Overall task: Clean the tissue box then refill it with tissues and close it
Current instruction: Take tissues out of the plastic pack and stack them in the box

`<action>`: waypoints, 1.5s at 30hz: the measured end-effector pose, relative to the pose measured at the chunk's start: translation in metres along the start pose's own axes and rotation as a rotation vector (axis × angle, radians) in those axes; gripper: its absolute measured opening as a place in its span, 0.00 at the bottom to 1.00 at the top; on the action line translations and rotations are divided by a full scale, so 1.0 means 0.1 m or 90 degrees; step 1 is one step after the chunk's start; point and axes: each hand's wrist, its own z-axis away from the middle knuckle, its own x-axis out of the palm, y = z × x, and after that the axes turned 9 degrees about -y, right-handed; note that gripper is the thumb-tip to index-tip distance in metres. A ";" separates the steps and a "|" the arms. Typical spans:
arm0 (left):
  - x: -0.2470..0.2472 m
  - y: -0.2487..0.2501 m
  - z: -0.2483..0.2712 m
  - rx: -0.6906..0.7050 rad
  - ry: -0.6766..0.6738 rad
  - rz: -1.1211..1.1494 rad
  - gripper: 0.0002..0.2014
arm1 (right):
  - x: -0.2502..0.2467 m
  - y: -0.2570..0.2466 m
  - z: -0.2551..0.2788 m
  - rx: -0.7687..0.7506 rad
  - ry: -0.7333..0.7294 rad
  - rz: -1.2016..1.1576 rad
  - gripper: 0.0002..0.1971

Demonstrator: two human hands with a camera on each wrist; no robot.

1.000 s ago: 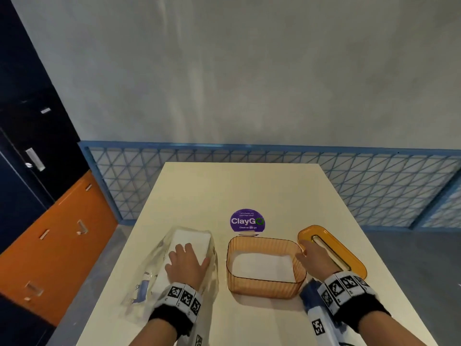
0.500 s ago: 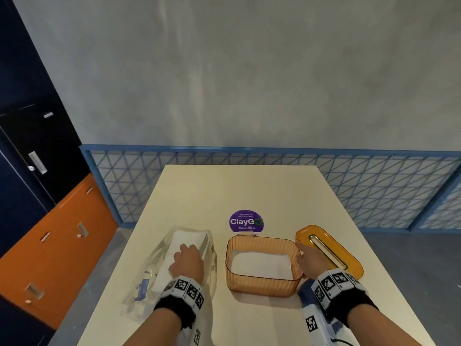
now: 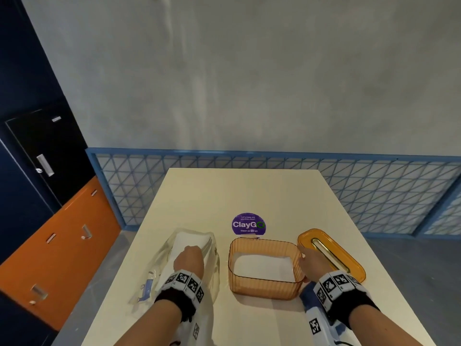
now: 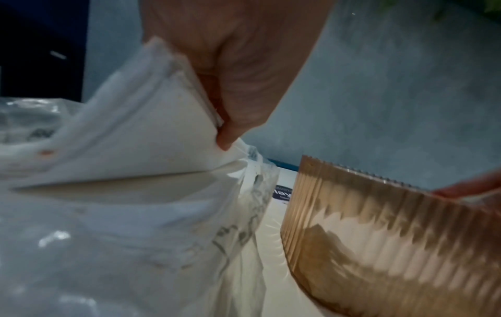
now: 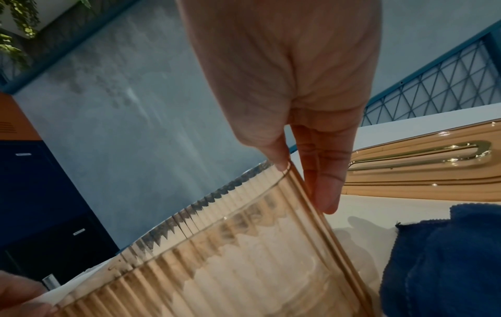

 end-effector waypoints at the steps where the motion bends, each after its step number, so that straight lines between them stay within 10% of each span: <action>1: -0.02 -0.03 -0.01 -0.009 -0.018 0.021 0.13 | 0.01 0.01 -0.01 -0.002 -0.001 -0.009 0.25; 13: -0.08 -0.15 0.03 0.011 0.011 0.037 0.16 | -0.05 -0.01 -0.01 -0.016 -0.019 0.089 0.24; 18: -0.38 -0.14 0.33 0.107 0.247 -0.049 0.07 | -0.24 -0.56 0.26 -0.168 0.113 0.039 0.23; 21: -0.49 -0.23 0.42 0.184 0.361 -0.077 0.20 | -0.21 -1.11 0.47 -0.198 -0.131 -0.315 0.24; 25: -0.57 -0.26 0.61 0.320 0.500 -0.072 0.07 | -0.14 -1.62 0.57 -0.124 -0.481 -0.596 0.34; 32: -0.30 -0.31 0.80 0.490 0.578 -0.028 0.04 | -0.20 -1.80 0.64 -0.178 -0.510 -0.455 0.07; 41: -0.02 -0.12 0.88 0.417 0.424 0.215 0.11 | -0.29 -1.80 0.66 -0.253 -0.351 -0.327 0.13; 45: -0.17 -0.14 0.89 0.200 0.409 0.664 0.14 | -0.34 -1.75 0.69 -0.331 -0.336 -0.315 0.14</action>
